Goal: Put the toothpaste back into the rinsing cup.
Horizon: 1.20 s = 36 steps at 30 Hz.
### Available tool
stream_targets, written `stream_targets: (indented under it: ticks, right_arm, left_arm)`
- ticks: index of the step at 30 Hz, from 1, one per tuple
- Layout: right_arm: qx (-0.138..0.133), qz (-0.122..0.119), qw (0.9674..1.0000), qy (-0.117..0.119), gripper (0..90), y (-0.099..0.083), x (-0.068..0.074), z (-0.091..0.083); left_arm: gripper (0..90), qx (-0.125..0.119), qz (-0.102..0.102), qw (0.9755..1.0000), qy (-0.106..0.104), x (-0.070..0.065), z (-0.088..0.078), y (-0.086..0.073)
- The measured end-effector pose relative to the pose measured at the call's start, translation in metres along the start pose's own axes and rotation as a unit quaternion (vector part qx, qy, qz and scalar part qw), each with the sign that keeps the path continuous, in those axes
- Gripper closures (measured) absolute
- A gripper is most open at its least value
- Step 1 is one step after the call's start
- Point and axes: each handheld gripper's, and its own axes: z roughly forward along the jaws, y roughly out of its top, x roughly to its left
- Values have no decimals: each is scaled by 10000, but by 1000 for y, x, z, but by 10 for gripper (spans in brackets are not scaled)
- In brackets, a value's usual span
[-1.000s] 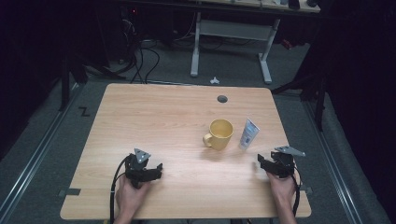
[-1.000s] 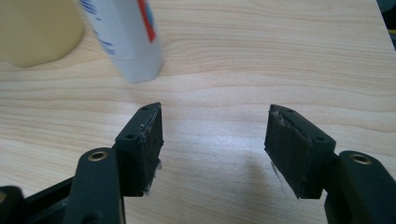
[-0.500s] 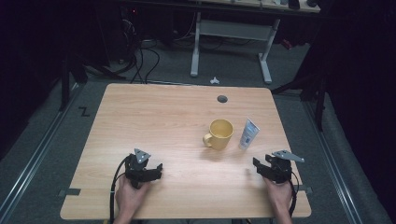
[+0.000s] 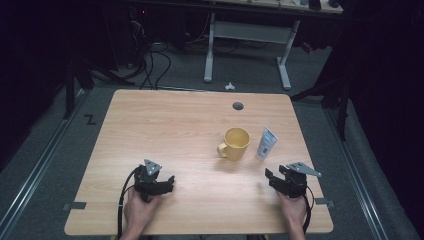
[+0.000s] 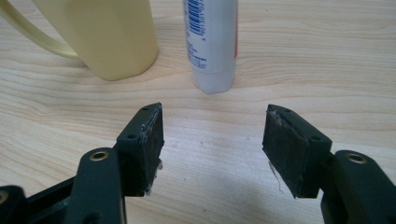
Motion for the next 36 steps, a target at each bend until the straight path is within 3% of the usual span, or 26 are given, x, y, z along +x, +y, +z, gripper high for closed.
stream_targets:
  ticks: [6,14,22,36]
  right_arm:
    - [-19,-150,9999,-15,377,11,6,5]
    - [-64,-77,9999,10,388,24,8,7]
    - [-90,-199,9997,-140,386,37,13,17]
    - [-194,-29,9995,-239,419,53,12,38]
  left_arm:
    - [153,1,1,10000,1,0,0,0]
    - [153,-1,-2,10000,1,0,0,0]
    - [153,2,13,10000,-11,0,0,0]
    - [153,-1,13,10000,-14,-1,0,0]
